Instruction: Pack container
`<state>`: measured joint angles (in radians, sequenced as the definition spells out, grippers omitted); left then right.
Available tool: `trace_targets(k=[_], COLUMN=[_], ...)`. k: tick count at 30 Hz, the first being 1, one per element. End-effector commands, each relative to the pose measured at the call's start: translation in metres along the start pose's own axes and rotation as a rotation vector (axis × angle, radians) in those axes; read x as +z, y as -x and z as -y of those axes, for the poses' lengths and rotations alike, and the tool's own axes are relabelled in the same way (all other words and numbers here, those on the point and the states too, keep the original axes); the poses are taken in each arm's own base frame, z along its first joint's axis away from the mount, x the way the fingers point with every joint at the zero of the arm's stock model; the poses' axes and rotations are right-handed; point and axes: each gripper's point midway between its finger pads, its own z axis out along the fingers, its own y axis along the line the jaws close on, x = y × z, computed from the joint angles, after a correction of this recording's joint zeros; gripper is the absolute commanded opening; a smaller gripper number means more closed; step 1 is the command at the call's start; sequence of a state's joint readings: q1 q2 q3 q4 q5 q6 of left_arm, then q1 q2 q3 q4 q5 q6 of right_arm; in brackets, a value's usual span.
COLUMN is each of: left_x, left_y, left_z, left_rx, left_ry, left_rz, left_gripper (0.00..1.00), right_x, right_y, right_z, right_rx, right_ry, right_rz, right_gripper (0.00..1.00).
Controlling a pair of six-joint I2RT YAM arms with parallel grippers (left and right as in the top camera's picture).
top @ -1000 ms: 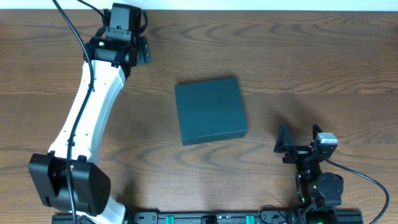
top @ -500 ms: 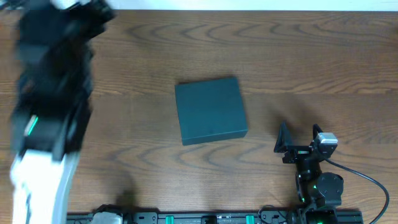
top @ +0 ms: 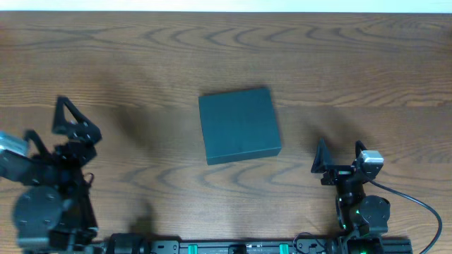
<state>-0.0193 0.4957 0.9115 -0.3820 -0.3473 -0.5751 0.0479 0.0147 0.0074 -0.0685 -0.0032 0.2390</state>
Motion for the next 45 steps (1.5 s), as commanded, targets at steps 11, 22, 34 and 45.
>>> trace_targets(k=[11,22,34,45], left_x=[0.019,0.016,0.017,0.017], left_y=[-0.127,-0.175,-0.201,-0.211], left_z=[-0.066,-0.097,-0.112,-0.118], left_rx=[-0.093,-0.091,-0.094,-0.093], left_ry=[-0.033,-0.029,-0.028,-0.03], left_rz=[-0.105,-0.149,-0.183,-0.186], left_gripper=[0.98,0.99,0.99,0.99], right_x=[0.0,0.0,0.0,0.0], right_y=[0.001,0.001,0.001,0.001], right_z=[0.003,0.003,0.003,0.003], right_rx=[0.012,0.012,0.012,0.012], right_ry=[-0.014,-0.014,-0.015,-0.015], right_rz=[0.006,0.006,0.006,0.006], right_gripper=[0.99,0.99,0.99,0.99])
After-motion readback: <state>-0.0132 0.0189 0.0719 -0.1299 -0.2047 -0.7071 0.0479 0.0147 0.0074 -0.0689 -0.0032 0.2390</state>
